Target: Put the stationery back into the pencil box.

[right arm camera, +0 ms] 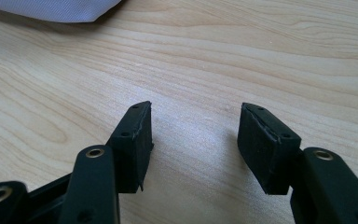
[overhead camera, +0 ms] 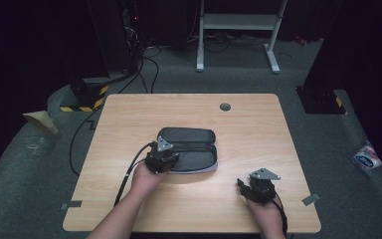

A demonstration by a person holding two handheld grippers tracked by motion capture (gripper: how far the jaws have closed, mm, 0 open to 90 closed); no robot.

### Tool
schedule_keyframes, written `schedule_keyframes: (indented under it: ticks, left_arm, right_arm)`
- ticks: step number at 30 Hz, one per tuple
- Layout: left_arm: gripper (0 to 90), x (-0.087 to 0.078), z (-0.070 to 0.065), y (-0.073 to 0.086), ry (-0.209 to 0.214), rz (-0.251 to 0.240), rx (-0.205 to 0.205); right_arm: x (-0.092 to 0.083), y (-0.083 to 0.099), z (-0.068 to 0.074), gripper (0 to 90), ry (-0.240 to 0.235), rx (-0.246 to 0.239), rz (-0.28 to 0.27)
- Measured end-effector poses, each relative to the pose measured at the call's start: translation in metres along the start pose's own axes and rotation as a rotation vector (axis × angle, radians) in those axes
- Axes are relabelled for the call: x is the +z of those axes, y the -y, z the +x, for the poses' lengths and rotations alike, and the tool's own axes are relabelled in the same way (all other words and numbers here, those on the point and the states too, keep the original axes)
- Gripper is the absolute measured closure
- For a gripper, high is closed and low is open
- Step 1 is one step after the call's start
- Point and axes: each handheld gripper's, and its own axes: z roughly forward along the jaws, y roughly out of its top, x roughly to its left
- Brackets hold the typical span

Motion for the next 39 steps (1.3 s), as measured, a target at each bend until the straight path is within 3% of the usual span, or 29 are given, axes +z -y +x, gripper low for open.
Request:
schedule_keyframes:
  ticks: [7, 19, 21, 34, 39]
  left_arm:
    - [59.2, -0.006, 0.001, -0.002, -0.005, -0.025, -0.006]
    - [49.8, -0.018, 0.011, -0.001, 0.042, -0.059, -0.054]
    - [47.3, -0.019, 0.013, 0.000, 0.034, -0.061, -0.063]
    - [34.6, -0.031, 0.035, 0.013, 0.051, -0.088, -0.111]
    - [30.0, -0.038, 0.044, 0.017, 0.031, -0.095, -0.125]
  right_arm:
    - [0.000, 0.000, 0.000, 44.8, 0.000, 0.001, 0.000]
    - [0.000, 0.000, 0.000, 44.8, 0.002, -0.002, -0.001]
    - [0.000, 0.000, 0.000, 44.8, 0.003, -0.001, -0.001]
    - [0.000, 0.000, 0.000, 44.8, 0.003, -0.001, -0.001]
    - [0.000, 0.000, 0.000, 44.8, 0.003, -0.001, -0.001]
